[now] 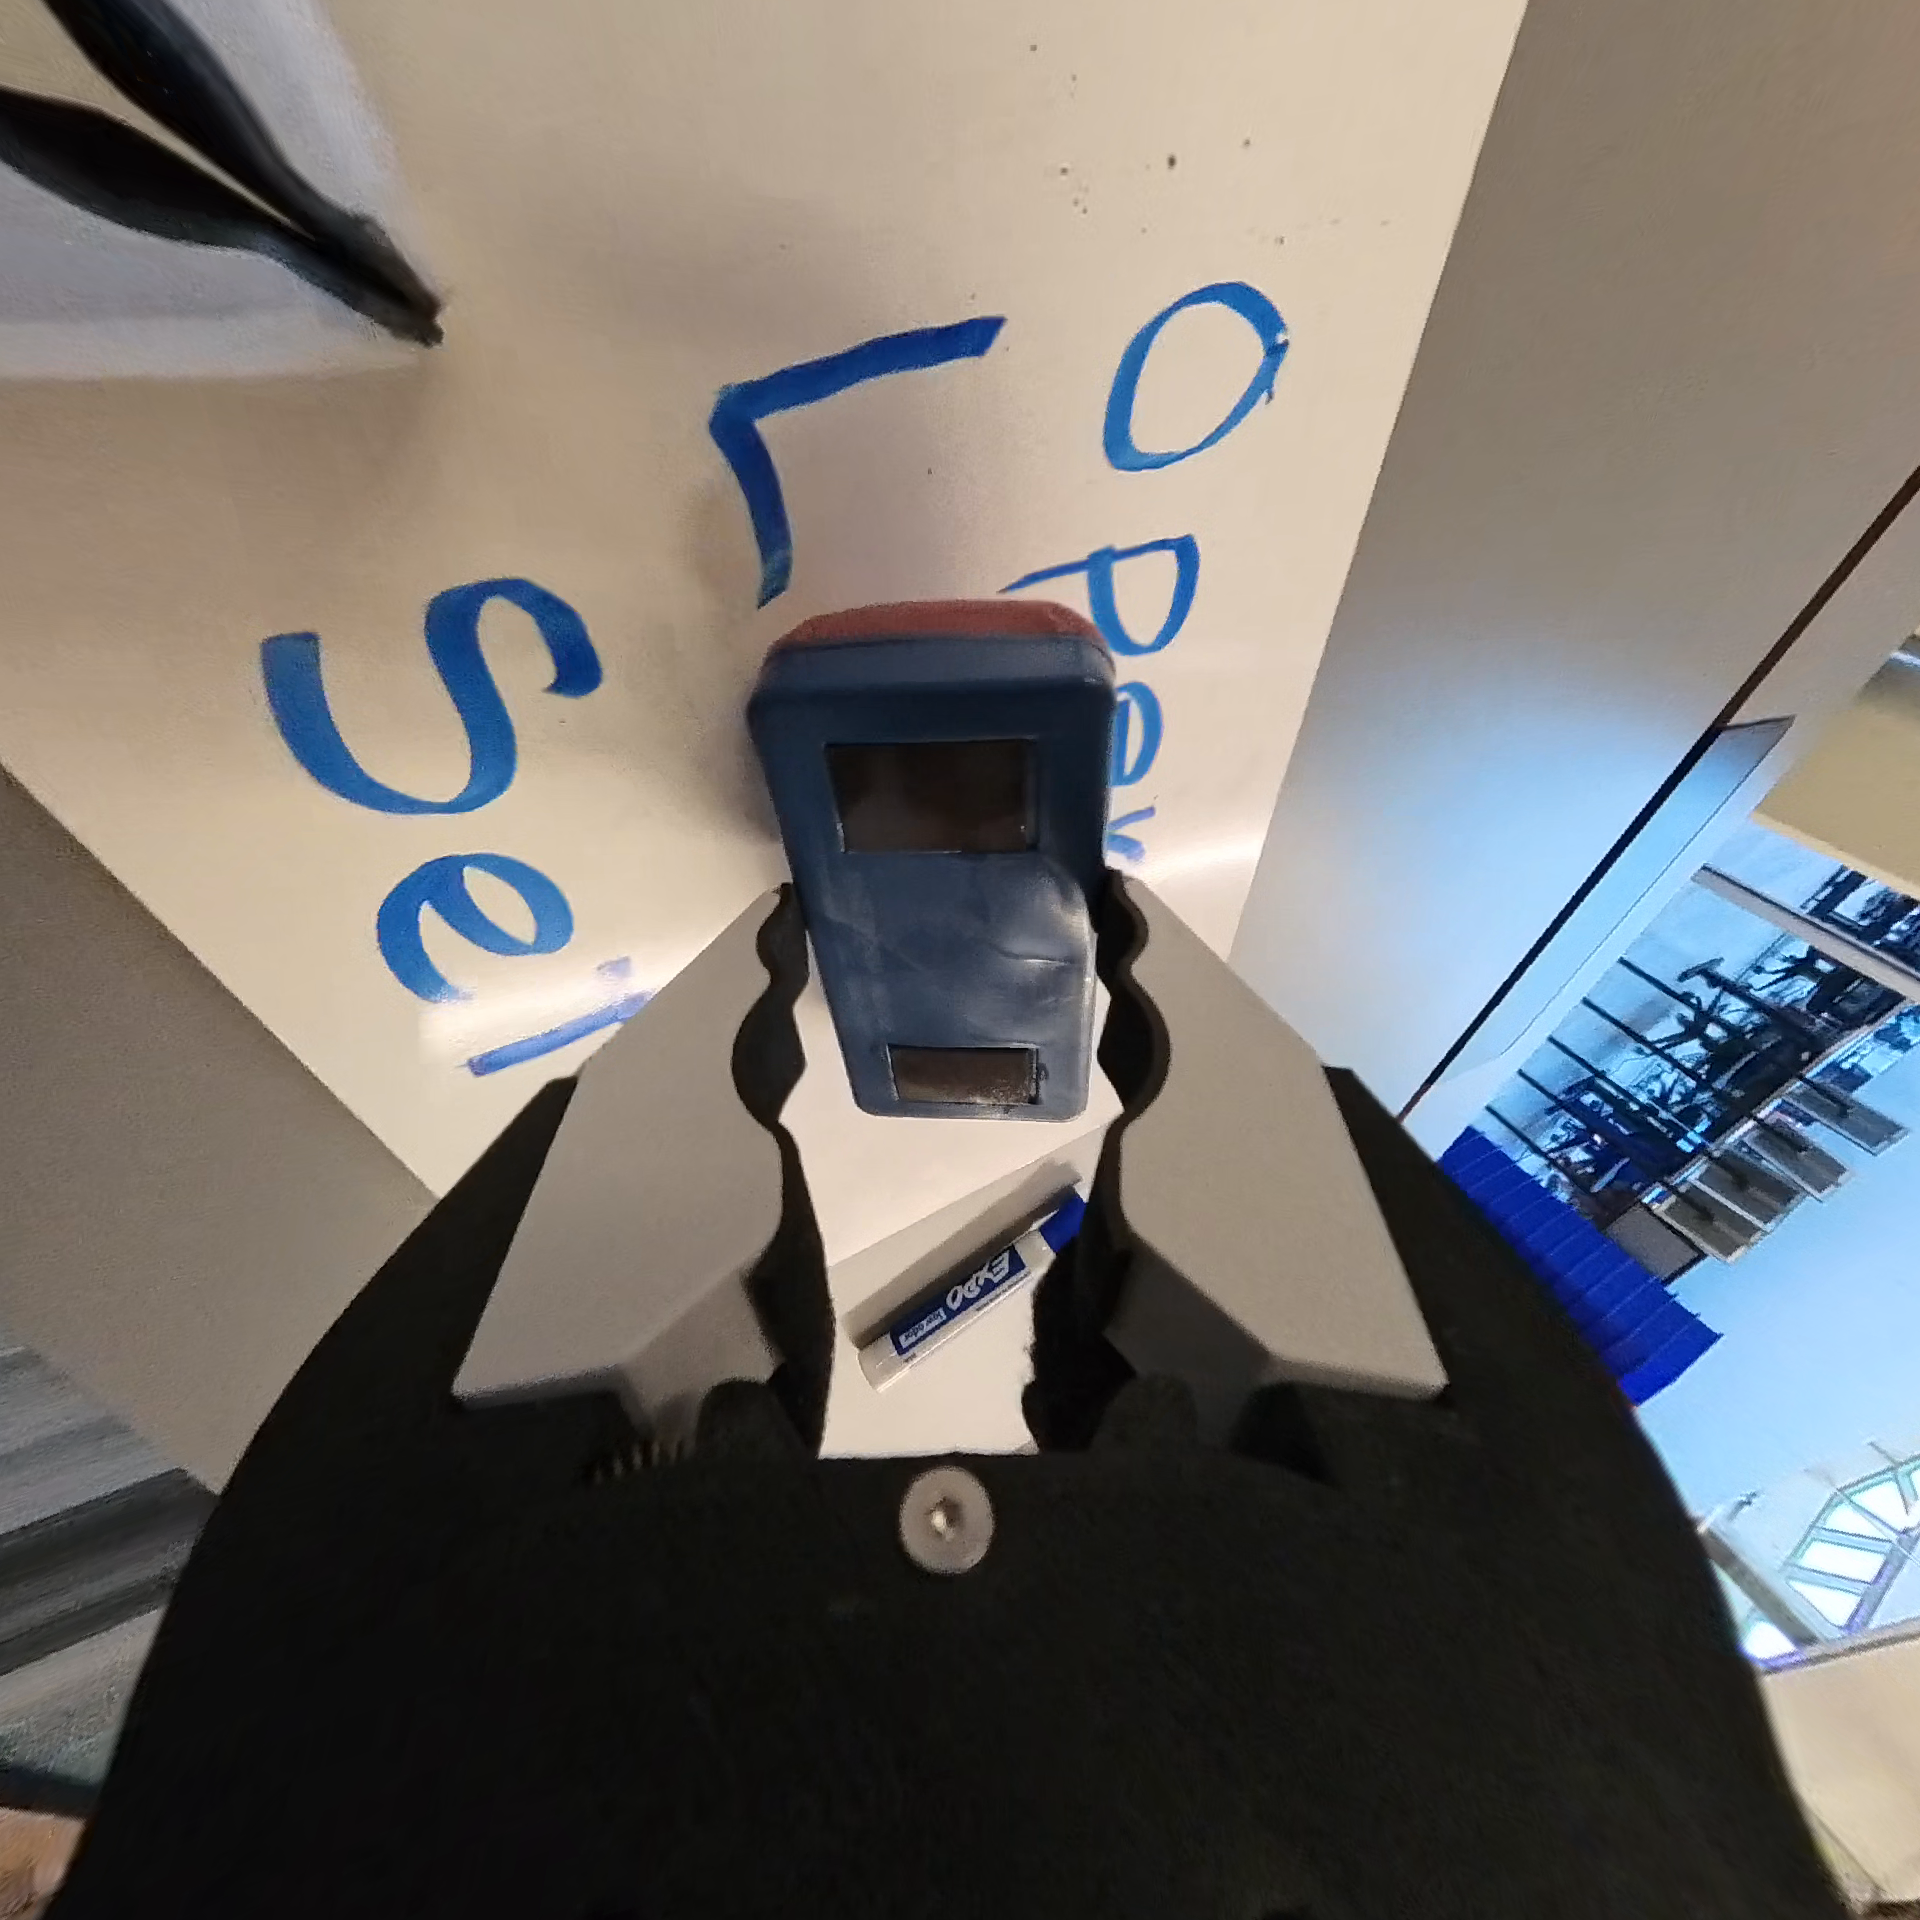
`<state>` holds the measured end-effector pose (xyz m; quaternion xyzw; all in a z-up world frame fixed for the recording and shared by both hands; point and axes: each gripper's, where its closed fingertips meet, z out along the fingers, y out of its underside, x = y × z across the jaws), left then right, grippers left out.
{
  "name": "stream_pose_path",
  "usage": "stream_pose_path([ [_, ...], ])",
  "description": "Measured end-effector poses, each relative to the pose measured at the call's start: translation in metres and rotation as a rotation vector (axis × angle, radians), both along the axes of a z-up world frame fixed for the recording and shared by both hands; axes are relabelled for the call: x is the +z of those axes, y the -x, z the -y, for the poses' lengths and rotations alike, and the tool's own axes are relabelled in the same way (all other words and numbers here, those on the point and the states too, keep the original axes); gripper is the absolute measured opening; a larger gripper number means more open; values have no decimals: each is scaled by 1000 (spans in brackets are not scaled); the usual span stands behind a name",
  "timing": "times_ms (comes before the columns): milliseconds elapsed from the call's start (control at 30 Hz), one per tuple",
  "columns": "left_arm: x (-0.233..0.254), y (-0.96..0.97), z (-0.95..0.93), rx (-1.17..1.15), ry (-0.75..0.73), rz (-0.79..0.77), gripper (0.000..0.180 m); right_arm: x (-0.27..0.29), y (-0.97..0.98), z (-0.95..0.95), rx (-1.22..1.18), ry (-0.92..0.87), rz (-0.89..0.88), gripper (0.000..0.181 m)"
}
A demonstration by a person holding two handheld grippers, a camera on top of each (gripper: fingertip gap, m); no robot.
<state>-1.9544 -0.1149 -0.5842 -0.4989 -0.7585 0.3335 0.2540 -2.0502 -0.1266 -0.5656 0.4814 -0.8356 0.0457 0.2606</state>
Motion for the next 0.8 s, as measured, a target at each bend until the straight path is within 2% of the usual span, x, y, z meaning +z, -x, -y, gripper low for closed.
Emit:
stream_pose_path([
  [800, 0, 0, 1, -5, 5, 0, 0, -1, -6, -8, 14, -36, 13, 56],
])
